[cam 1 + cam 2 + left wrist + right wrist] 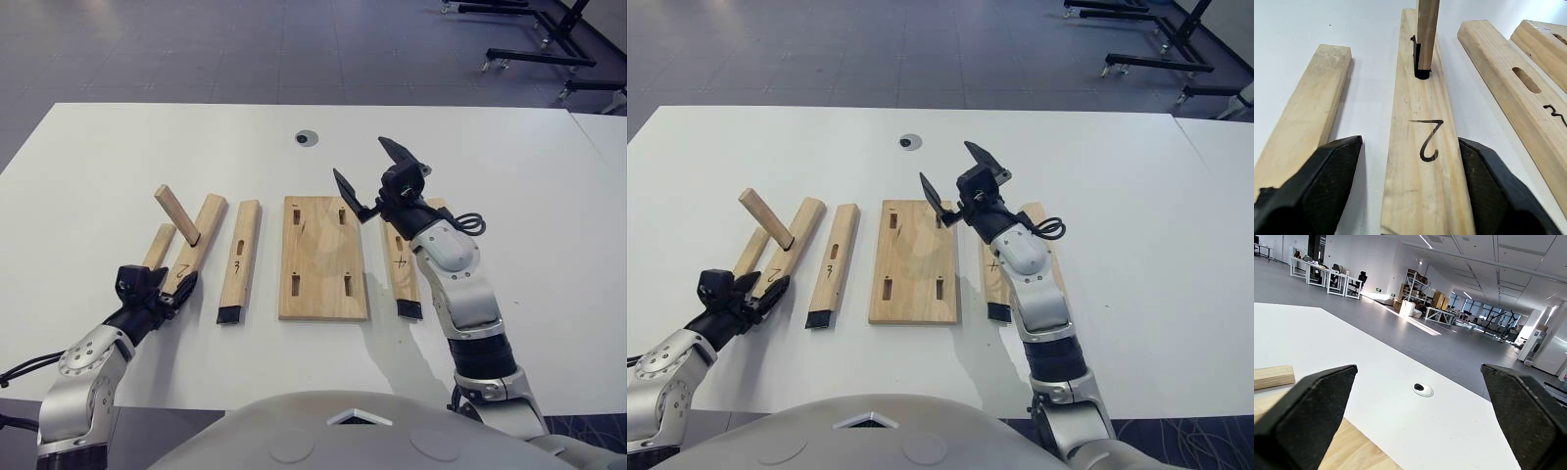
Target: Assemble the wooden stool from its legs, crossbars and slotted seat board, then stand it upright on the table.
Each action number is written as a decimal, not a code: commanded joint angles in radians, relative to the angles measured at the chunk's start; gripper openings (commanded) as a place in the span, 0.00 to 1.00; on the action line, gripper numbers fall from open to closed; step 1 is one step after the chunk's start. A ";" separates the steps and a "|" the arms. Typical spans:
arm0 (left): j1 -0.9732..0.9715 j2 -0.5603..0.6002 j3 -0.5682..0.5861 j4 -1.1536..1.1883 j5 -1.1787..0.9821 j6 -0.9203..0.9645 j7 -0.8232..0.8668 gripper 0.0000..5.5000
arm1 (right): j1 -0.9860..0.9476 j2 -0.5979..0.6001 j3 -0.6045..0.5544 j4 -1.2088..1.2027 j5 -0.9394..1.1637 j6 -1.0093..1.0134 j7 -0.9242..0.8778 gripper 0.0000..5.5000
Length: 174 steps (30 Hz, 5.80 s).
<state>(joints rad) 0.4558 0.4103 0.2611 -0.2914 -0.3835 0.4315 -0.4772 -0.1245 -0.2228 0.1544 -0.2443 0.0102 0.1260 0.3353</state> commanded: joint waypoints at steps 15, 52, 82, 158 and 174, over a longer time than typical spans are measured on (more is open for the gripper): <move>-0.095 -0.021 -0.022 0.056 0.002 -0.119 -0.030 0.37 | -0.054 0.005 -0.060 0.012 0.108 0.056 0.038 0.85; -0.509 0.076 -0.127 -0.014 -0.676 0.263 -0.505 0.37 | -0.456 -0.020 -0.396 0.247 1.192 0.730 0.525 0.85; -0.491 0.068 -0.157 0.008 -0.564 0.260 -0.443 0.59 | -0.451 -0.107 -0.533 0.277 1.232 0.658 0.649 0.37; -0.423 -0.140 -0.057 0.152 -0.498 0.145 -0.230 0.59 | -0.706 -0.315 -0.125 0.918 0.445 0.170 1.270 0.37; -0.408 -0.163 -0.062 0.168 -0.453 0.110 -0.224 0.59 | -0.659 -0.315 -0.257 0.842 0.515 0.299 1.130 0.74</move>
<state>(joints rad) 0.0457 0.2451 0.2011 -0.1324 -0.8479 0.5452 -0.7044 -0.8104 -0.5266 -0.0795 0.6282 0.4979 0.3940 1.4765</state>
